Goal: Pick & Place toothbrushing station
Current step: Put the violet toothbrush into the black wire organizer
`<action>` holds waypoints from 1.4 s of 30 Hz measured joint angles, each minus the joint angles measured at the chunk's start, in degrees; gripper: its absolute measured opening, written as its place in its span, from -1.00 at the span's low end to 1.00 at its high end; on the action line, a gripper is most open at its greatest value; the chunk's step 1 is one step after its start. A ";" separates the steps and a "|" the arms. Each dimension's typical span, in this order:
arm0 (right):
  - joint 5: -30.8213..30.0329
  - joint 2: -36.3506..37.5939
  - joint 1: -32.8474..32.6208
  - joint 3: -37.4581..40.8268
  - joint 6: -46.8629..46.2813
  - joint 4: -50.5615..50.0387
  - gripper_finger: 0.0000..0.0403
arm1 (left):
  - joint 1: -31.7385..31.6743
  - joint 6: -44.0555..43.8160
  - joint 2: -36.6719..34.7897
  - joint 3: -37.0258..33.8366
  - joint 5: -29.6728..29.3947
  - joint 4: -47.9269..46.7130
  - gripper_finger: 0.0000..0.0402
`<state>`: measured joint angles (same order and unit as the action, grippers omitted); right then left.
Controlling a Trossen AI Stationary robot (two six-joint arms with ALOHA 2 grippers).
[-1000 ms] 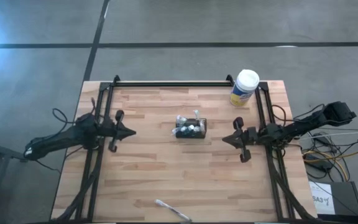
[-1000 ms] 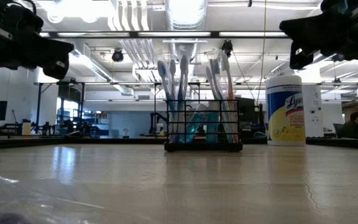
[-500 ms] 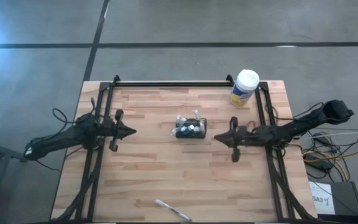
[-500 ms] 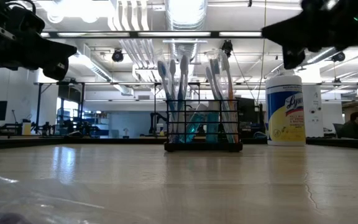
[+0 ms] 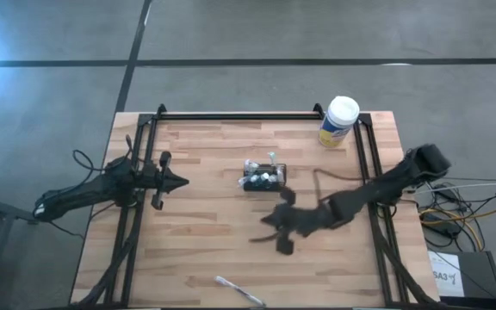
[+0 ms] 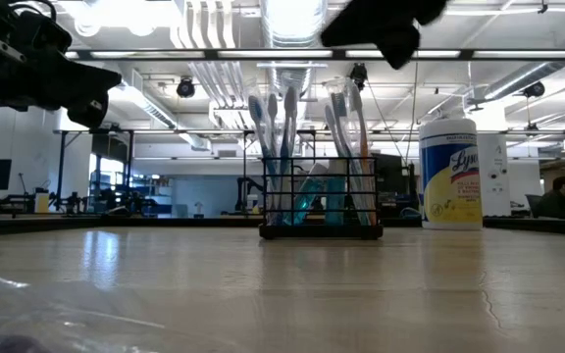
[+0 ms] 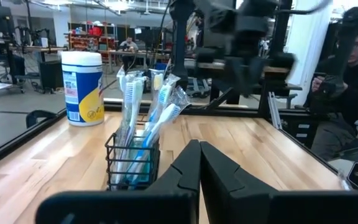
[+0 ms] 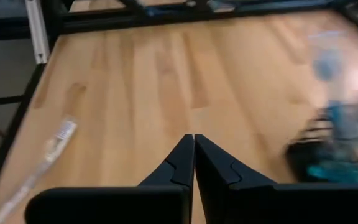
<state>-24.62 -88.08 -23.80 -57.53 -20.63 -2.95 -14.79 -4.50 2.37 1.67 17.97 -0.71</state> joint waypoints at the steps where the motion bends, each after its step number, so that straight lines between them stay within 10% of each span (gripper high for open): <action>1: 0.00 -2.43 -0.67 -3.07 -1.44 -1.80 -0.95 | 0.00 -0.02 0.00 -0.04 -0.04 0.29 -0.97; 25: 9.73 -54.08 -7.34 -76.84 -26.23 -49.41 -0.69 | 0.00 -5.69 0.02 -0.10 -0.06 1.05 -0.93; 42: 18.45 -56.47 -6.66 -69.62 -31.83 -40.02 -0.08 | -0.02 -5.20 0.13 -0.15 -0.06 1.35 -0.94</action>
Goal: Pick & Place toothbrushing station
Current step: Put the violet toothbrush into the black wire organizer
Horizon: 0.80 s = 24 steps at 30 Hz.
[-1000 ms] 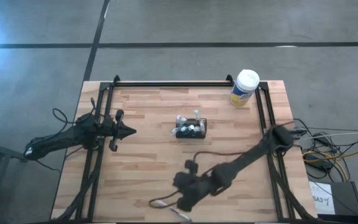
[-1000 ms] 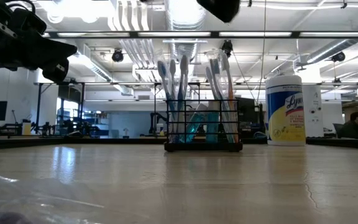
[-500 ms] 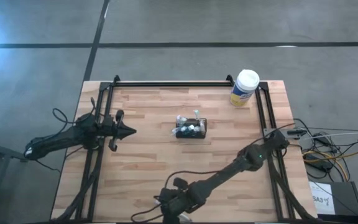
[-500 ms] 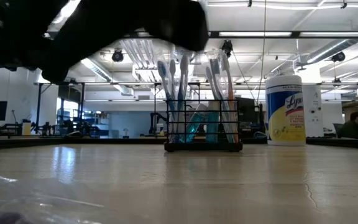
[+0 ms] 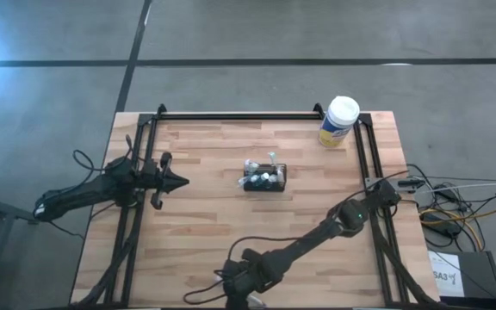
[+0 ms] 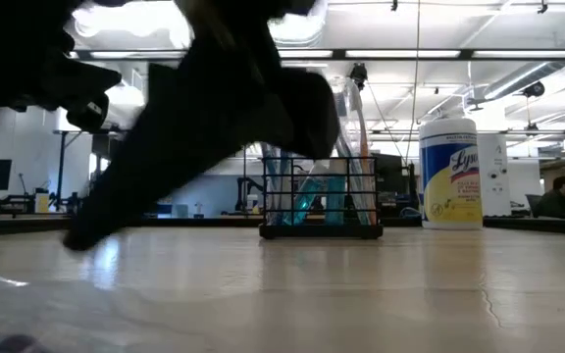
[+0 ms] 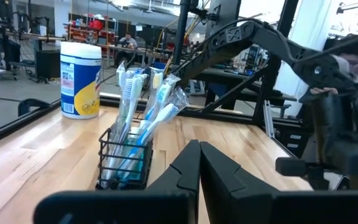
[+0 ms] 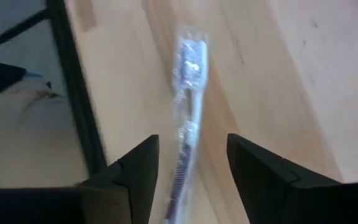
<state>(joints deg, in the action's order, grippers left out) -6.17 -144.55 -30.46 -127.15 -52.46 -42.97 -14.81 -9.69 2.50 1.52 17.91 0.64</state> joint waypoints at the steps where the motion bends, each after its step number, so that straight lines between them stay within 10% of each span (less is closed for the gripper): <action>1: 0.00 -0.04 0.01 0.58 0.10 0.25 -0.07 | 0.00 0.02 0.02 0.00 0.00 0.02 -0.95; 17: -0.27 0.33 0.05 7.17 5.62 6.30 -0.17 | 0.00 0.07 0.05 -0.48 -0.20 0.42 -0.95; 24: -1.29 0.33 0.83 7.32 6.90 5.66 -0.67 | 0.00 0.17 0.35 -0.79 -0.23 1.10 -0.96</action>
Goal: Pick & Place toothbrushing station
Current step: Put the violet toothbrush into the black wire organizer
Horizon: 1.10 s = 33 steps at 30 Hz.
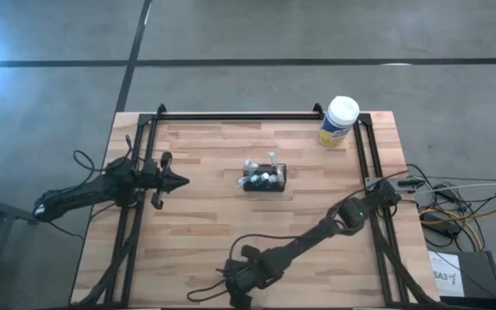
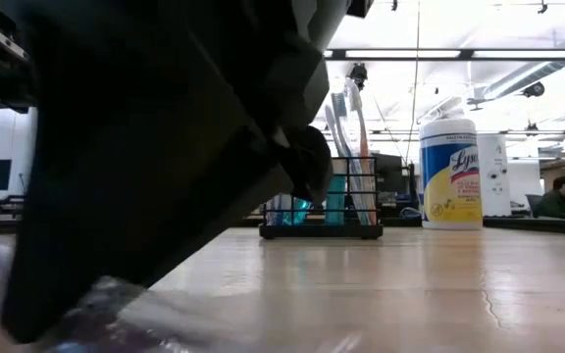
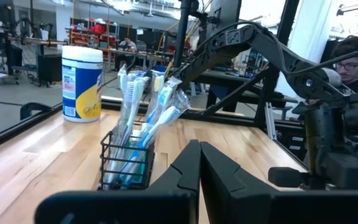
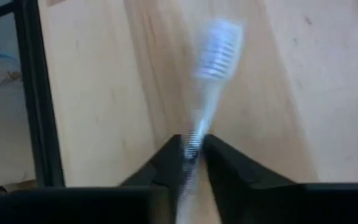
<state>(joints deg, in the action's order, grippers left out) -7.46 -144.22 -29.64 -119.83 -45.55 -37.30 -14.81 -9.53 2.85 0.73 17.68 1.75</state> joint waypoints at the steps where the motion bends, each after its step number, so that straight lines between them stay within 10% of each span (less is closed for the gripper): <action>1: 0.01 -0.02 0.27 0.00 0.66 -0.09 -0.78 | 0.01 0.38 0.00 -0.02 -0.15 0.01 -0.96; 13: -6.59 3.70 4.14 -0.47 15.89 -3.17 -0.97 | 0.00 0.71 0.00 -0.11 -1.78 0.17 -0.96; 33: -18.17 36.54 -0.54 6.10 54.65 8.89 -0.96 | 0.00 0.59 -0.02 -0.15 -2.70 0.80 -0.96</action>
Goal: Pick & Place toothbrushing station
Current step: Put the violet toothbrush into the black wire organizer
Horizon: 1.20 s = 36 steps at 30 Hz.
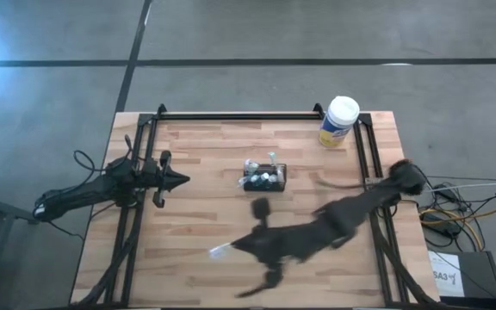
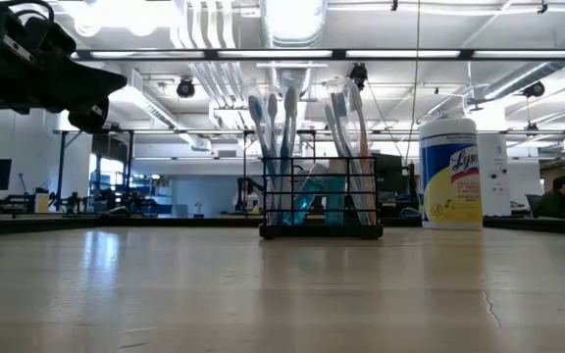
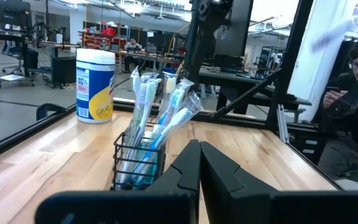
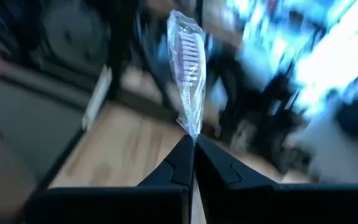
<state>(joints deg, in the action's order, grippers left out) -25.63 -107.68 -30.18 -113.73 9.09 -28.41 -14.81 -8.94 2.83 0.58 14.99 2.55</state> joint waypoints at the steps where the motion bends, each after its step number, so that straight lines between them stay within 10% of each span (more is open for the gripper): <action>1: 0.11 2.64 -0.54 2.52 2.34 3.33 -0.96 | 0.00 -0.06 0.00 0.00 -0.01 0.00 -0.96; 8: 10.73 23.32 -0.69 28.89 8.61 29.61 -0.96 | 0.00 -1.58 0.00 0.00 0.04 0.00 -0.96; 20: 6.89 52.46 5.86 69.25 3.09 45.06 -0.96 | -0.02 -2.05 0.00 -0.04 -4.09 -0.09 -0.96; 27: 15.03 64.71 11.94 92.47 3.25 68.88 -0.96 | -0.02 -0.44 0.00 -0.04 -7.31 -0.33 -0.96; 36: 12.11 69.50 21.74 106.61 -4.36 72.64 -0.96 | -0.02 -0.66 0.00 -0.04 -7.60 -0.33 -0.96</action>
<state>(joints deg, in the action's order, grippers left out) -13.52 -38.18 -8.44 -7.12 4.73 44.23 -14.83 -9.60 2.83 0.54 7.39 2.22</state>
